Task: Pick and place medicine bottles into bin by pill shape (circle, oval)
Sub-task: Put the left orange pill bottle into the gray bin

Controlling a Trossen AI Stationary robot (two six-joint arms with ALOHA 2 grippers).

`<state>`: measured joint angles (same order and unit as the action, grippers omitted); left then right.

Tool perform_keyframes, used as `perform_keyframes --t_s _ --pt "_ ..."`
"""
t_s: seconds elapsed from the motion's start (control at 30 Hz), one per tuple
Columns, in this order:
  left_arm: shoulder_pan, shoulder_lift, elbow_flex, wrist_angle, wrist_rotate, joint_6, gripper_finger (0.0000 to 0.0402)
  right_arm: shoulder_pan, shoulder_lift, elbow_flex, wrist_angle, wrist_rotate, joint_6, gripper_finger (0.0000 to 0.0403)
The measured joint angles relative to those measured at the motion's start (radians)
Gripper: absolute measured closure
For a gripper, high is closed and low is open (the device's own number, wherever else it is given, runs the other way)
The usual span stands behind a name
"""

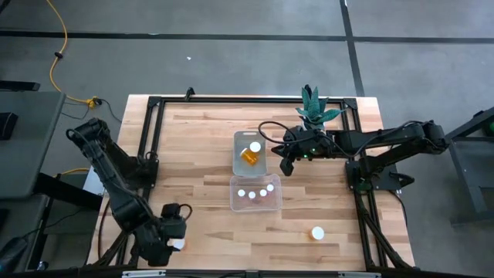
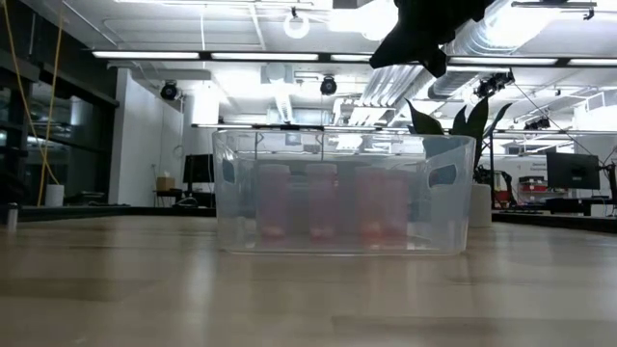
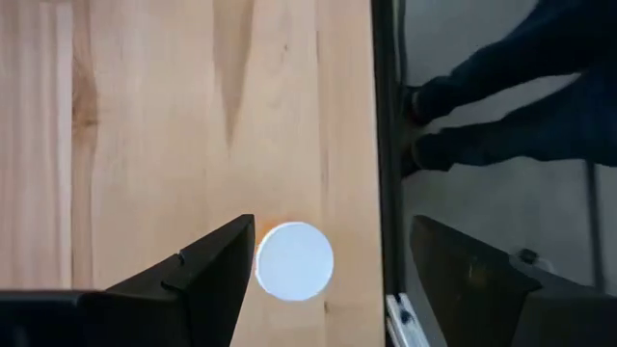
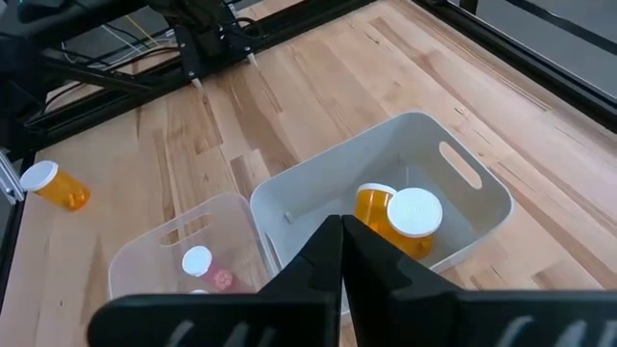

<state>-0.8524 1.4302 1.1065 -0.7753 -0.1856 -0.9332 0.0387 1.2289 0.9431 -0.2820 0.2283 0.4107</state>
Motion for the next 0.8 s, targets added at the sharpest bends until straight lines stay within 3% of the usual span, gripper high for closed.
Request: perform_keyframes --t_s 0.23,0.8 --pt "-0.020 0.058 0.000 0.001 -0.034 0.057 0.0132 0.000 0.000 0.000 -0.003 0.000 0.000 0.0403" --pt "-0.022 0.186 0.000 -0.033 0.001 -0.039 0.0133 0.000 0.000 0.000 -0.006 0.005 0.010 0.0403"
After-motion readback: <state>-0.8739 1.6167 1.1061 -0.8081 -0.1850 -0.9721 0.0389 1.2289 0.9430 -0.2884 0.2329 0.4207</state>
